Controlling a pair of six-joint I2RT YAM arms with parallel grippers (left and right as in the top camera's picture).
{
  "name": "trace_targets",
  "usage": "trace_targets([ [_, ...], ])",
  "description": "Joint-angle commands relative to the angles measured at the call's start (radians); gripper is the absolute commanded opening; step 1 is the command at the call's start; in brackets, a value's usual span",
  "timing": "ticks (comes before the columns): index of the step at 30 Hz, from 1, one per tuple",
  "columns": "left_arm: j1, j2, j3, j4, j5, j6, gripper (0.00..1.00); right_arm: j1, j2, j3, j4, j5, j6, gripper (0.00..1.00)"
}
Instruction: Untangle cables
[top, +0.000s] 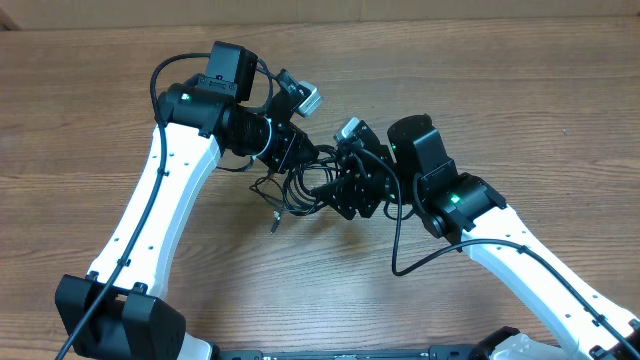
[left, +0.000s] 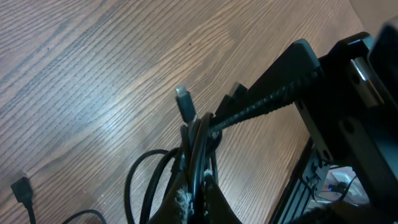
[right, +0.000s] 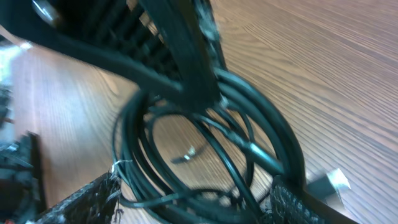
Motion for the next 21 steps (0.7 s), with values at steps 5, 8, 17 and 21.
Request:
trace_targets([
  [5,-0.029,-0.005,0.009,0.000,0.016,0.002,0.04,0.015,0.008,0.014,-0.010,0.085,-0.079,0.75],
  [8,-0.039,-0.005,0.009,0.000,0.016,0.002,0.04,0.024,0.021,0.014,-0.006,0.102,-0.095,0.72],
  [17,-0.041,-0.005,0.009,0.000,0.023,0.002,0.04,0.091,0.075,0.014,-0.006,0.176,-0.126,0.37],
  [21,-0.042,-0.005,0.009,0.000,0.032,0.002,0.04,0.107,0.077,0.014,-0.002,0.228,-0.117,0.05],
])
